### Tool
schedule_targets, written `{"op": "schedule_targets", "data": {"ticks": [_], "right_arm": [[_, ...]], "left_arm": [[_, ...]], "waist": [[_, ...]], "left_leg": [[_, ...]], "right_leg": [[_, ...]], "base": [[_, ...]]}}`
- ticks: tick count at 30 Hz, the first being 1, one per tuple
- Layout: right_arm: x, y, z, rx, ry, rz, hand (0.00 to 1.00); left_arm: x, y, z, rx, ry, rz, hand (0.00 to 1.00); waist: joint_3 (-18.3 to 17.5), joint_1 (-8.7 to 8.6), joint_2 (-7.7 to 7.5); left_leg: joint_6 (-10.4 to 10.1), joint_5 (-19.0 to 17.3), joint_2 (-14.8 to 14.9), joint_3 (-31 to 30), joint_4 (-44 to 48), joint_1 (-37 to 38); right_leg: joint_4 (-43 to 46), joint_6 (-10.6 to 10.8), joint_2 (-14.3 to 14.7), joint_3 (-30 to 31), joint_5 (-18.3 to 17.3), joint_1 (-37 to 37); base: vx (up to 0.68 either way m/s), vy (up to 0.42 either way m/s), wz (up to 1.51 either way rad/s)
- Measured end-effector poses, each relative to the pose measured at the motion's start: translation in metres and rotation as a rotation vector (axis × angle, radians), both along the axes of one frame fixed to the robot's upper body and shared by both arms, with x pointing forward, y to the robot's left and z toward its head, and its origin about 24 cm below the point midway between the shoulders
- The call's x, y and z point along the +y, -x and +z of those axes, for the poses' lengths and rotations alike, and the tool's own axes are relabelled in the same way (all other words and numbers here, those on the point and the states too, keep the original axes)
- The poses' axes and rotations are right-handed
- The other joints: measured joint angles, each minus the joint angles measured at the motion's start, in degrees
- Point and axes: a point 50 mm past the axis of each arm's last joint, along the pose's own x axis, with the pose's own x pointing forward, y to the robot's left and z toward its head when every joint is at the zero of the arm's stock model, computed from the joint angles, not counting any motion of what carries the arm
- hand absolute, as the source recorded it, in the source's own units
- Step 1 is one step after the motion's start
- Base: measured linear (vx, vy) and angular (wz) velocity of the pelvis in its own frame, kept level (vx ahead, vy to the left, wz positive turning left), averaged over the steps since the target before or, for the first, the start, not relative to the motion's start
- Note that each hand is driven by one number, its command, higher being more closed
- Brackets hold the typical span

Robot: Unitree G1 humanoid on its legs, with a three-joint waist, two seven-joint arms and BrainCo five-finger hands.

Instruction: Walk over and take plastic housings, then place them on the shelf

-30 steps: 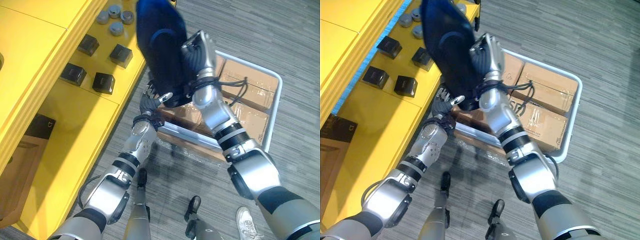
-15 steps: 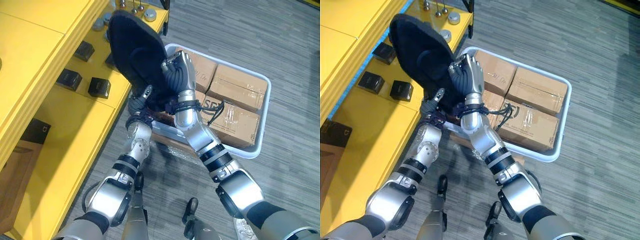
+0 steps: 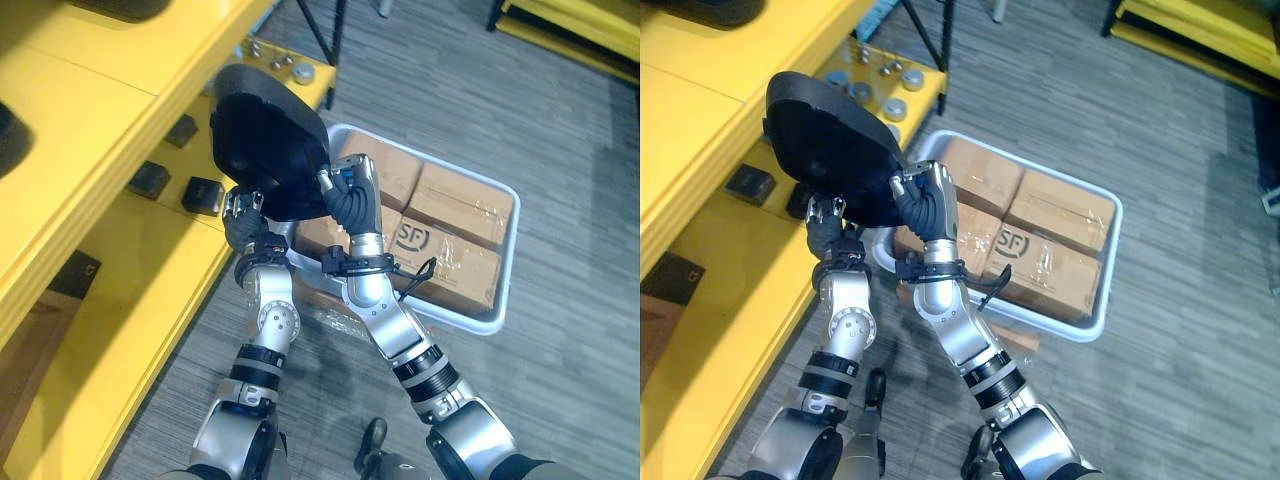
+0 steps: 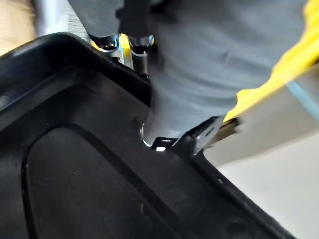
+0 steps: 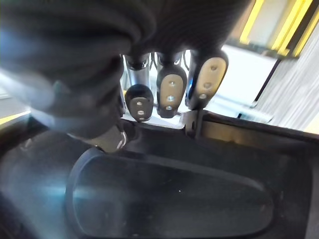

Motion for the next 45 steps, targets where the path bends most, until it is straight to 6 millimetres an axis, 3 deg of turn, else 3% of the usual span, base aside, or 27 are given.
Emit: {"op": "schedule_targets", "data": {"ticks": [1, 2, 4, 6, 7, 9, 10, 11, 12, 13, 14, 15, 17, 18, 19, 21, 22, 23, 25, 27, 28, 30, 32, 38, 39, 43, 45], "right_arm": [[-0.002, 0.003, 0.005, -0.021, -0.011, 0.013, 0.0], [-0.002, 0.004, 0.007, -0.029, -0.016, 0.02, 0.0], [-0.001, 0.008, 0.01, -0.037, -0.046, 0.039, 0.0], [-0.002, 0.012, 0.011, -0.037, -0.08, 0.056, 0.0], [-0.006, 0.013, 0.007, -0.025, -0.098, 0.049, 0.0], [-0.016, 0.011, -0.001, 0.005, -0.118, 0.019, 0.0], [-0.028, 0.009, -0.008, 0.03, -0.146, -0.006, 0.0], [-0.036, 0.01, -0.016, 0.047, -0.152, -0.018, 0.0], [-0.041, 0.01, -0.019, 0.05, -0.151, -0.026, 0.0], [-0.047, 0.012, -0.023, 0.054, -0.156, -0.033, 0.0], [-0.047, 0.012, -0.023, 0.054, -0.156, -0.033, 0.0], [-0.053, 0.019, -0.026, 0.038, -0.166, -0.022, 0.0], [-0.057, 0.024, -0.03, 0.028, -0.166, -0.011, 0.0], [-0.067, 0.029, -0.031, 0.01, -0.179, -0.028, 0.0], [-0.082, 0.035, -0.033, -0.012, -0.198, -0.071, 0.0], [-0.099, 0.043, -0.039, -0.024, -0.182, -0.116, 0.0], [-0.11, 0.052, -0.049, -0.005, -0.164, -0.144, 0.0], [-0.112, 0.055, -0.052, 0.006, -0.158, -0.145, 0.0], [-0.117, 0.059, -0.064, 0.052, -0.156, -0.137, 0.0], [-0.123, 0.061, -0.067, 0.06, -0.157, -0.15, 0.0], [-0.126, 0.064, -0.067, 0.054, -0.156, -0.158, 0.0], [-0.127, 0.068, -0.065, 0.041, -0.157, -0.156, 0.0], [-0.126, 0.071, -0.061, 0.02, -0.161, -0.145, 0.0], [-0.118, 0.07, -0.06, 0.023, -0.173, -0.104, 0.0], [-0.12, 0.07, -0.061, 0.028, -0.187, -0.105, 0.0], [-0.167, 0.062, -0.087, 0.16, -0.291, -0.279, 0.0], [-0.168, 0.057, -0.093, 0.195, -0.276, -0.259, 0.0]], "left_arm": [[0.0, 0.004, 0.003, -0.018, 0.004, 0.005, 1.0], [0.0, 0.006, 0.004, -0.028, 0.002, 0.009, 1.0], [0.004, 0.015, 0.007, -0.055, -0.027, 0.033, 1.0], [0.008, 0.024, 0.011, -0.081, -0.068, 0.067, 1.0], [0.01, 0.03, 0.014, -0.084, -0.156, 0.118, 1.0], [0.011, 0.035, 0.015, -0.084, -0.252, 0.155, 1.0], [0.01, 0.037, 0.016, -0.077, -0.341, 0.185, 1.0], [0.01, 0.044, 0.02, -0.088, -0.453, 0.238, 1.0], [0.01, 0.048, 0.023, -0.099, -0.498, 0.261, 1.0], [0.008, 0.054, 0.029, -0.128, -0.598, 0.31, 1.0], [0.008, 0.054, 0.029, -0.128, -0.598, 0.31, 1.0], [0.01, 0.066, 0.038, -0.172, -0.729, 0.41, 1.0], [0.017, 0.081, 0.039, -0.192, -0.828, 0.515, 1.0], [0.018, 0.087, 0.038, -0.201, -0.878, 0.555, 1.0], [0.018, 0.091, 0.038, -0.21, -0.924, 0.588, 1.0], [0.017, 0.093, 0.033, -0.214, -0.996, 0.587, 1.0], [0.015, 0.096, 0.025, -0.203, -1.03, 0.551, 1.0], [0.016, 0.098, 0.021, -0.195, -1.037, 0.544, 1.0], [0.019, 0.11, 0.005, -0.157, -1.05, 0.502, 1.0], [0.017, 0.111, 0.004, -0.168, -1.047, 0.469, 1.0], [0.016, 0.111, 0.004, -0.176, -1.046, 0.452, 1.0], [0.017, 0.113, 0.005, -0.182, -1.025, 0.442, 1.0], [0.018, 0.114, 0.005, -0.184, -1.012, 0.436, 1.0], [0.036, 0.124, -0.002, -0.133, -1.024, 0.486, 1.0], [0.045, 0.125, -0.003, -0.105, -1.013, 0.521, 1.0], [0.107, 0.145, 0.003, 0.022, -0.762, 0.838, 1.0], [0.109, 0.144, 0.005, 0.021, -0.765, 0.862, 1.0]], "waist": [[-0.88, -0.1, 0.03], [-1.09, -0.06, -0.04], [-1.84, 1.64, -0.47], [-2.01, 2.03, -0.52], [-2.41, 2.11, -0.52], [-3.33, 1.96, -0.61], [-3.54, 1.8, -0.52], [-3.73, 1.41, -0.49], [-4.02, 1.26, -0.33], [-4.85, 0.46, -0.14], [-4.85, 0.46, -0.14], [-5.32, -0.3, 0.1], [-5.98, -0.14, 0.73], [-7.11, -0.27, 1.78], [-7.66, -0.72, 2.68], [-8.11, -1.86, 2.8], [-8.95, -2.21, 2.02], [-9.28, -2.48, 2.04], [-11.61, -2.69, 5.46], [-12.03, -2.83, 6.09], [-12.14, -2.78, 6.11], [-12.65, -2.69, 6.11], [-13.89, -1.41, 6.08], [-15.33, -1.21, 6.03], [-15.45, -1.23, 6.03], [-16.19, -1.32, 5.96], [-17.68, -0.78, 5.89]], "left_leg": [[2.01, -1.39, 2.79, 9.63, 5.12, -2.97], [2.94, -2.02, 3.42, 12.16, 6.84, -3.78], [4.95, -5.07, 2.69, 13.71, 12.33, -5.77], [5.99, -9.3, 1.27, 13.31, 17.85, -6.68], [6.55, -13.28, 0.16, 12.28, 22.9, -6.74], [7.33, -16.68, -1.57, 10.97, 26.25, -5.73], [7.9, -18.87, -3.5, 9.53, 27.72, -3.61], [8.44, -20.07, -5.5, 7.38, 27.05, -0.82], [8.6, -20.41, -6.27, 5.88, 26.23, 0.36], [8.63, -20.57, -7.7, 2.47, 24.6, 1.67], [8.63, -20.57, -7.7, 2.47, 24.6, 1.67], [9.13, -20.06, -11.24, -3.16, 21.01, 5.44], [8.65, -19.65, -13.47, -7.35, 18.19, 9.24], [8.37, -19.6, -14.38, -11.06, 17.17, 9.98], [7.97, -19.68, -15.01, -15.01, 16.85, 10.54], [6.8, -19.99, -16.06, -19.01, 16.83, 11.46], [4.75, -21.29, -17.29, -20.43, 17.59, 12.41], [3.56, -22.06, -17.46, -20.76, 18.41, 12.53], [0.37, -23.15, -13.75, -21.99, 19.23, 11.82], [-0.17, -22.81, -12.1, -21.12, 18.53, 12.25], [-0.74, -22.3, -10.44, -16.41, 17.48, 12.97], [0.28, -21.49, -9.52, -11.58, 15.69, 13.81], [1.81, -20.48, -9.5, -9.35, 11.59, 16.11], [2.0, -20.32, -10.05, -8.37, 8.96, 19.5], [2.0, -20.32, -10.02, -7.82, 8.68, 20.13], [1.99, -20.31, -9.93, -7.57, 6.61, 22.7], [1.99, -20.31, -9.92, -7.56, 5.91, 22.92]], "right_leg": [[1.25, 0.65, -0.9, -2.11, -1.04, 0.06], [1.56, 1.01, -1.38, -2.65, -1.32, 0.18], [1.01, 1.63, -3.23, -2.75, -1.39, 0.82], [0.87, 3.43, -5.27, -4.44, -1.8, 3.66], [3.41, 4.04, -7.35, -5.7, -1.9, 6.0], [12.18, 3.39, -10.99, -4.99, -1.49, 5.9], [21.8, -1.14, -14.04, -0.99, 1.25, 4.37], [30.5, -10.01, -14.71, 5.93, 8.76, 0.93], [34.36, -10.03, -14.15, 9.53, 10.43, -0.83], [41.65, -5.47, -11.58, 14.05, 6.24, -4.15], [41.65, -5.47, -11.58, 14.05, 6.24, -4.15], [45.23, -4.98, -8.24, 14.8, 0.66, -7.35], [38.74, -4.74, -6.17, 12.78, -3.57, -8.96], [31.38, -4.7, -3.23, 14.32, -5.09, -10.53], [23.92, -3.88, 0.49, 19.59, -5.71, -11.61], [16.71, -2.68, 3.73, 27.61, -5.71, -12.11], [8.8, -2.48, 2.98, 28.88, -1.09, -10.87], [8.55, -1.67, 2.35, 28.28, 2.4, -10.0], [4.15, -2.85, 4.51, 21.62, 2.66, -5.69], [1.77, -3.33, 5.33, 17.97, 2.75, -2.84], [-0.34, -3.59, 5.77, 15.48, 2.79, 0.01], [-2.25, -3.71, 5.86, 13.79, 2.79, 1.96], [-5.23, -4.3, 5.93, 13.38, 3.22, 3.8], [-8.64, -4.15, 5.73, 13.33, 3.78, 7.48], [-8.79, -4.15, 5.72, 13.39, 3.78, 8.01], [-9.89, -4.16, 5.85, 13.43, 3.78, 9.92], [-10.42, -4.19, 5.93, 13.36, 3.81, 10.13]], "base": [[0.02, 0.013, 0.83], [0.07, 0.033, 0.62], [0.16, 0.111, 0.22], [0.25, 0.154, 0.42], [0.23, 0.139, 0.5], [0.25, 0.214, 0.63], [0.33, 0.298, 0.97], [0.3, 0.24, 0.98], [0.3, 0.14, 1.2], [0.26, 0.05, 0.8], [0.34, 0.02, 1.76], [0.37, -0.01, 1.69], [0.36, -0.069, 1.72], [0.34, -0.175, 1.73], [0.4, -0.276, 1.83], [0.34, -0.328, 1.85], [0.3, -0.325, 1.81], [0.35, -0.377, 1.66], [0.27, -0.264, 0.98], [0.19, -0.195, 0.84], [0.14, -0.169, 0.86], [0.12, -0.102, 0.52], [0.11, -0.014, 0.1], [0.06, 0.035, -0.03], [0.03, 0.012, -0.08], [0.01, 0.003, -0.05], [0.01, -0.002, 0.04]]}}
